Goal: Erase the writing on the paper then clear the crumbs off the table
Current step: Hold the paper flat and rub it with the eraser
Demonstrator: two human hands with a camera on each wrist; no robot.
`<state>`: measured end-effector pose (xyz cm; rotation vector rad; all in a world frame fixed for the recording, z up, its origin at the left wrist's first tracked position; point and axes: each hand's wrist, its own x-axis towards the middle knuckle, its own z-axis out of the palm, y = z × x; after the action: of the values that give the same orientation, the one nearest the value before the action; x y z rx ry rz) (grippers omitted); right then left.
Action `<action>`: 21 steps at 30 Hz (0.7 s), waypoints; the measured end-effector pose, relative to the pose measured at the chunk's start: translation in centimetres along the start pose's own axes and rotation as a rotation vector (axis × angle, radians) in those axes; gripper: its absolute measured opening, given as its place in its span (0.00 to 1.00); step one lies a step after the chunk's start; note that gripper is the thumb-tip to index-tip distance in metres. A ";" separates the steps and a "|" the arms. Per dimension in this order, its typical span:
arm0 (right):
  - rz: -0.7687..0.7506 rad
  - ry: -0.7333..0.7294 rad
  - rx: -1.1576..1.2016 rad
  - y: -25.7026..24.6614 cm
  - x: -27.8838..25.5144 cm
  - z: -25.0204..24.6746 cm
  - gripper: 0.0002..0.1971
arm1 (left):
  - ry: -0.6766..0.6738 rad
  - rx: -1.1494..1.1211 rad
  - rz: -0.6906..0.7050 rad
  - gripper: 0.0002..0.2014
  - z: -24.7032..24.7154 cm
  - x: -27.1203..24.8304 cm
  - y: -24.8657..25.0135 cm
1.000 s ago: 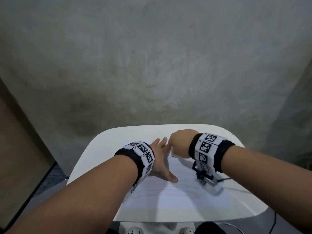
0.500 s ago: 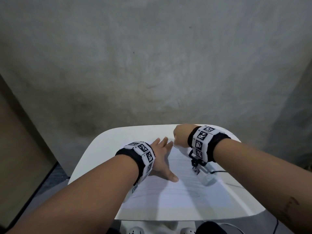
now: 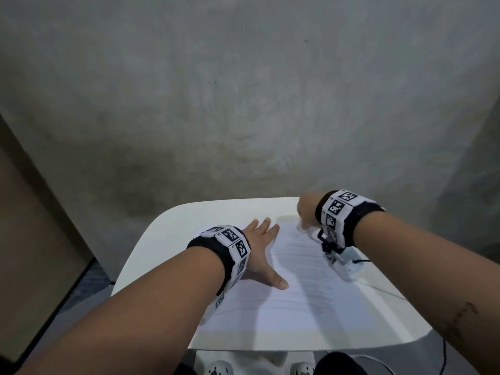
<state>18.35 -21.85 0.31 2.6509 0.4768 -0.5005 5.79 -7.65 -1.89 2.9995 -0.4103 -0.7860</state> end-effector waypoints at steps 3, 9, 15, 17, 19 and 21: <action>0.037 -0.097 -0.043 1.7 2.4 0.9 0.13 | -0.001 -0.005 -0.011 0.64 0.1 0.3 -0.2; 0.033 0.075 -0.007 -0.5 -2.4 0.0 0.06 | -0.016 0.000 0.002 0.64 -0.7 0.4 -0.4; 0.017 0.023 -0.052 -0.6 2.7 1.3 0.12 | -0.009 -0.002 0.017 0.65 -1.1 0.3 0.7; -0.039 0.050 -0.057 -1.9 2.3 1.2 0.13 | -0.007 -0.002 0.019 0.64 -1.2 0.3 0.9; -0.117 0.066 -0.075 -2.9 0.8 0.7 0.10 | 0.006 -0.003 0.022 0.64 -1.2 0.4 0.9; -0.094 0.067 -0.100 -2.4 0.0 0.4 0.12 | -0.006 -0.001 0.019 0.64 -1.2 0.3 1.0</action>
<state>17.31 -19.92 -0.81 2.5648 0.6318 -0.4059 6.37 -8.76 -0.92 2.9889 -0.4374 -0.7941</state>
